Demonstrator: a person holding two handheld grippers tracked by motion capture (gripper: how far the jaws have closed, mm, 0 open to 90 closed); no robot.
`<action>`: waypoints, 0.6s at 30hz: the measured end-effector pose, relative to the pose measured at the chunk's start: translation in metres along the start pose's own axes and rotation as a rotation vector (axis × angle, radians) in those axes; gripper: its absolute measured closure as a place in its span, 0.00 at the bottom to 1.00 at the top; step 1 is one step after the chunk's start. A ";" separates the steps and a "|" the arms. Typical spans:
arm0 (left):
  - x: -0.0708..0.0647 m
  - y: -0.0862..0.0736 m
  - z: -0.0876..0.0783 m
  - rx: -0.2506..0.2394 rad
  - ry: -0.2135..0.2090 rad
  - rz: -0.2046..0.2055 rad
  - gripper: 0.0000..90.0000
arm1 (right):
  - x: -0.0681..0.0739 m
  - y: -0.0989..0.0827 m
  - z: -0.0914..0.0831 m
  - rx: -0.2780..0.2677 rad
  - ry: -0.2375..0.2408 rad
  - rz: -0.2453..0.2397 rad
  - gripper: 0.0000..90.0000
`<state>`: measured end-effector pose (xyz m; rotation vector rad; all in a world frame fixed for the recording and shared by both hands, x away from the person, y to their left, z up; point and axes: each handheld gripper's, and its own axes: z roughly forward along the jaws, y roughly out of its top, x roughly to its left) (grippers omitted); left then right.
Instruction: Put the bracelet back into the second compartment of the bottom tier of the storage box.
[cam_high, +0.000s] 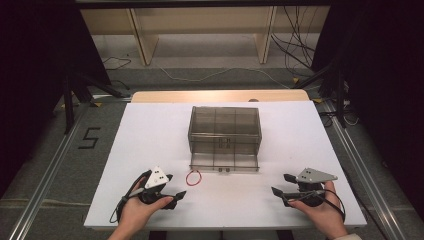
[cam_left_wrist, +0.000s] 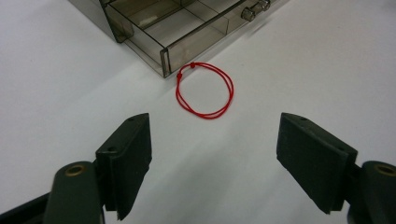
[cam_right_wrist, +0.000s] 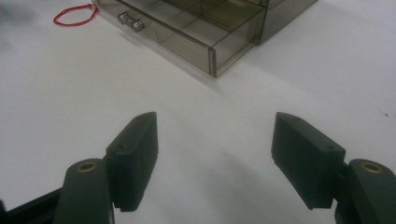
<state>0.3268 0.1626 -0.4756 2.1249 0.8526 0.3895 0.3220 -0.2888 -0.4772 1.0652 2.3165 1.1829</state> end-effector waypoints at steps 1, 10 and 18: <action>0.000 0.001 0.002 0.001 0.003 -0.002 0.31 | 0.000 0.000 0.000 0.006 -0.002 -0.001 0.36; 0.003 0.010 0.016 0.013 0.026 -0.015 0.35 | 0.001 0.000 0.000 0.000 -0.001 -0.007 0.36; 0.012 0.019 0.030 0.030 0.058 -0.056 0.41 | 0.000 0.000 0.001 0.001 -0.002 -0.007 0.36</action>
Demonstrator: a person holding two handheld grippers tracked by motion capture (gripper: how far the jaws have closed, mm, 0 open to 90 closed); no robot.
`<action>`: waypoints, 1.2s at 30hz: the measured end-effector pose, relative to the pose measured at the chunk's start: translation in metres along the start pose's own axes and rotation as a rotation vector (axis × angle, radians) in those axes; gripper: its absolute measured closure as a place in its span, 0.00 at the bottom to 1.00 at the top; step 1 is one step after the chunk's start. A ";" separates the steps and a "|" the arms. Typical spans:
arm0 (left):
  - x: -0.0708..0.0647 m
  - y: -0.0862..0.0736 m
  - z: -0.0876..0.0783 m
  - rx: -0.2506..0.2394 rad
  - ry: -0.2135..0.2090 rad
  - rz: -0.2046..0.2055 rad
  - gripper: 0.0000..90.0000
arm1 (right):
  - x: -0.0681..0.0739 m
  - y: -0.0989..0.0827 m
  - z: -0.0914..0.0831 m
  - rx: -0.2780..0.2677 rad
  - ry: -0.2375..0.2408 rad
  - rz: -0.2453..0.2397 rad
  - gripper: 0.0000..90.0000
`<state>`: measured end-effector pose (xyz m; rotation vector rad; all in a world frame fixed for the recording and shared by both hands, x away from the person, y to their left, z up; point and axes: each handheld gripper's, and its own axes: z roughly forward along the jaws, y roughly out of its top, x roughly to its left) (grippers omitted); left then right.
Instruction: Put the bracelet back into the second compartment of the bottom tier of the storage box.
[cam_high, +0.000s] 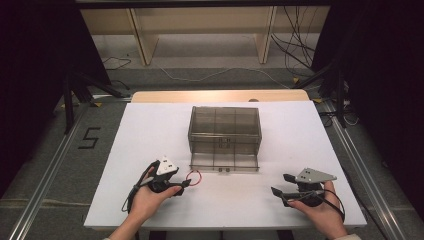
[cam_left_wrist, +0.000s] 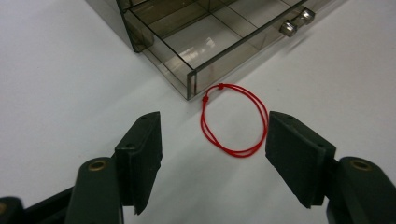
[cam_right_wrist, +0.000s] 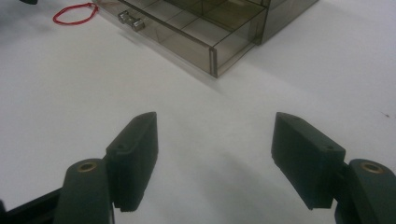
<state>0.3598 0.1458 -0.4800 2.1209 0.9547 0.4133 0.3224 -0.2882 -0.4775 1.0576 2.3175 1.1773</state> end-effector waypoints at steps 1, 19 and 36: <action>0.000 0.001 0.002 -0.002 0.005 -0.007 0.42 | 0.000 0.000 0.000 0.000 0.000 -0.001 0.36; 0.003 0.010 0.016 0.013 0.039 -0.030 0.54 | 0.001 0.001 0.000 0.004 0.000 -0.008 0.36; -0.001 0.009 0.027 0.077 0.018 -0.023 0.69 | 0.001 0.001 0.000 0.006 0.004 -0.012 0.36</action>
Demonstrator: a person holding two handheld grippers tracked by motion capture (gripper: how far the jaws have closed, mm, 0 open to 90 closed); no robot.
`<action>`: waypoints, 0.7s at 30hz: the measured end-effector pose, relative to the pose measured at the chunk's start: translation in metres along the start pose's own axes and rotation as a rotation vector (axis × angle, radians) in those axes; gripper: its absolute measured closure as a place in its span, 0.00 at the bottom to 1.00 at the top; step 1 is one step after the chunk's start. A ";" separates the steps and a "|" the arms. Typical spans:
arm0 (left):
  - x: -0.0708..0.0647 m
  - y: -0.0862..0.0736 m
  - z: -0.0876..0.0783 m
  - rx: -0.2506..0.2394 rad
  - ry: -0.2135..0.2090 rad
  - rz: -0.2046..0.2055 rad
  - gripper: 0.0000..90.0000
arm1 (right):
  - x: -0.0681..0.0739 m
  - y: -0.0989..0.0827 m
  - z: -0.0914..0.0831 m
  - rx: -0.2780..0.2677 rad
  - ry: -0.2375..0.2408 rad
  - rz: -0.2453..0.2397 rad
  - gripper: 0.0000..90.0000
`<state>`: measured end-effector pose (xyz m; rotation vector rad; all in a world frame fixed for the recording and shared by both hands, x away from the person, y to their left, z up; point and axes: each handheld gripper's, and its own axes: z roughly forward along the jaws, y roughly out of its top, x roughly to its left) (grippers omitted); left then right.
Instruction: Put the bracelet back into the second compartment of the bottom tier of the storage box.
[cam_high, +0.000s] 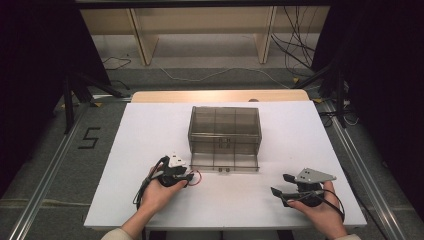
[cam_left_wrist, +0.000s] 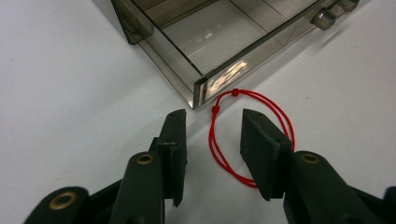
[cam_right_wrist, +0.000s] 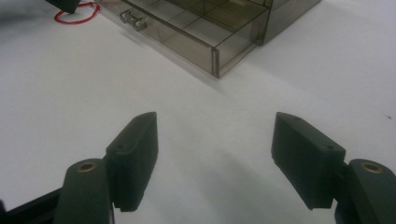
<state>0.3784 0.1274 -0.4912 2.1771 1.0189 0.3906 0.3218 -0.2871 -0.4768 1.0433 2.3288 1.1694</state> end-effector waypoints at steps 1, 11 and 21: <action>0.000 0.000 0.000 -0.001 0.001 0.001 0.70 | 0.000 0.000 0.000 0.000 -0.001 -0.001 0.36; -0.008 -0.003 0.000 -0.017 0.017 -0.027 0.84 | 0.000 0.000 0.000 0.001 0.001 0.000 0.36; -0.013 -0.002 0.000 -0.013 0.019 -0.018 0.98 | 0.001 0.000 0.001 0.004 -0.001 0.003 0.36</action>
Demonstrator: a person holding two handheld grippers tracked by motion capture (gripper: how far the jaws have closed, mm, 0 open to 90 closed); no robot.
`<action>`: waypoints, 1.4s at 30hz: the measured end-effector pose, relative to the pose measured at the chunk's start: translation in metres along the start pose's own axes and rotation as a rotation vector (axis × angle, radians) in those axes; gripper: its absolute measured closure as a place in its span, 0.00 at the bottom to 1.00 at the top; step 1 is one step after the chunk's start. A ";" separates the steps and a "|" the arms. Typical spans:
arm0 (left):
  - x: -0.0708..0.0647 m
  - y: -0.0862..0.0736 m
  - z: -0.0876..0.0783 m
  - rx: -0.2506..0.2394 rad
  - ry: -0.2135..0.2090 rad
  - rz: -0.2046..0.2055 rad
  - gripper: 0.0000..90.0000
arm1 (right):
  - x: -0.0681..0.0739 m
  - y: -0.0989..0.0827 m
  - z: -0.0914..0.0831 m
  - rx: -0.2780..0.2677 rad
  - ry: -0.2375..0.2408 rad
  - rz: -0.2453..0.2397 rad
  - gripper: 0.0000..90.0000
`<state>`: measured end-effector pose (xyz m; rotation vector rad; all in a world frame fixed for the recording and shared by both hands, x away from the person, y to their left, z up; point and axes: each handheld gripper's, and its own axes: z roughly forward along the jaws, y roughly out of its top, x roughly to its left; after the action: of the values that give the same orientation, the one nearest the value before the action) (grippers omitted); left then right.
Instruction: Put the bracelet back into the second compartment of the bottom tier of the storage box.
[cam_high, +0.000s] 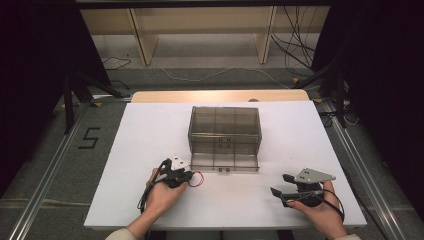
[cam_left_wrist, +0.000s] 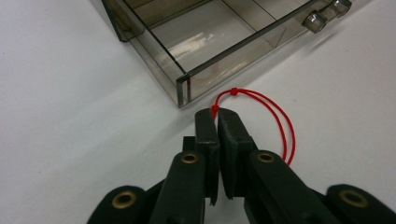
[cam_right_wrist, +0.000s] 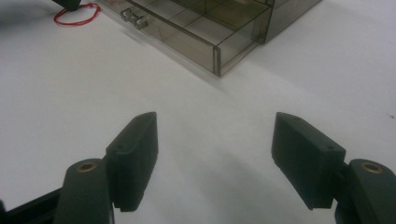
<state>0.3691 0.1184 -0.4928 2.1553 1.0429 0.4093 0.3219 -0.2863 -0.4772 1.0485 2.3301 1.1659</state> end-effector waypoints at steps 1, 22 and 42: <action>0.000 0.000 0.000 0.000 0.002 0.005 0.99 | 0.000 0.000 0.000 0.000 0.000 0.000 0.36; 0.001 0.001 -0.008 -0.033 -0.010 -0.019 1.00 | 0.000 0.001 0.000 -0.008 0.007 -0.002 0.36; 0.003 0.006 -0.021 -0.085 -0.008 -0.025 1.00 | 0.000 0.001 0.001 -0.002 0.007 -0.007 0.36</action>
<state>0.3628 0.1276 -0.4740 2.0654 1.0289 0.4251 0.3225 -0.2858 -0.4770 1.0363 2.3351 1.1708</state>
